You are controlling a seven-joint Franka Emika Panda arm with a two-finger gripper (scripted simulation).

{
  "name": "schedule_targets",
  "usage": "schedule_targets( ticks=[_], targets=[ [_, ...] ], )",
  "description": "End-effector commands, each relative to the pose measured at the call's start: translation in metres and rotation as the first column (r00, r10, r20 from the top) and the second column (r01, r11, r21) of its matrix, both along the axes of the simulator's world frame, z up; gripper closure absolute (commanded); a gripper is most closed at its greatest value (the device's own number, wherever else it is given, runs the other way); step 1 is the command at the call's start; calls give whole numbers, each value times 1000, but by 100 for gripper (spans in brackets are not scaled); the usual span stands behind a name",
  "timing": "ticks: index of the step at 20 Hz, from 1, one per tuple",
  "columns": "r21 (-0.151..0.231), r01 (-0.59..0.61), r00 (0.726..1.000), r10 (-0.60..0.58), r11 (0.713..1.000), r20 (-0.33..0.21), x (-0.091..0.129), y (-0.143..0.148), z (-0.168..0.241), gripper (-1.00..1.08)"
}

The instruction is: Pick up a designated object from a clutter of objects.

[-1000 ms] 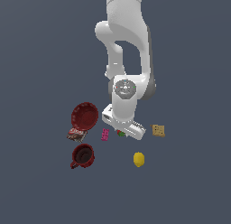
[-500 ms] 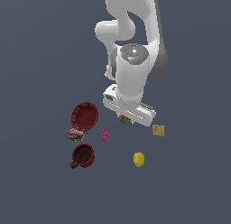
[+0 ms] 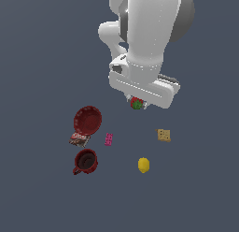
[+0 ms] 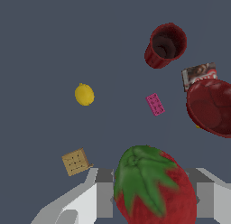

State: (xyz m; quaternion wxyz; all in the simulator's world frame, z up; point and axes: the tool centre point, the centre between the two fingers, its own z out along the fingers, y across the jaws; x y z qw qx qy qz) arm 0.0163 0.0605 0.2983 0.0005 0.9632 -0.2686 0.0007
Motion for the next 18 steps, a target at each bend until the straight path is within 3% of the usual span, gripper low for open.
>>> schedule_targets(
  ticks=[1, 9, 18],
  targets=[
    [0, 0, 1000, 0, 1000, -1, -2, 4, 26, 108],
    [0, -1, 1000, 1, 1000, -1, -4, 13, 82, 108],
    [1, -2, 1000, 2, 1000, -1, -3, 17, 103, 108]
  ],
)
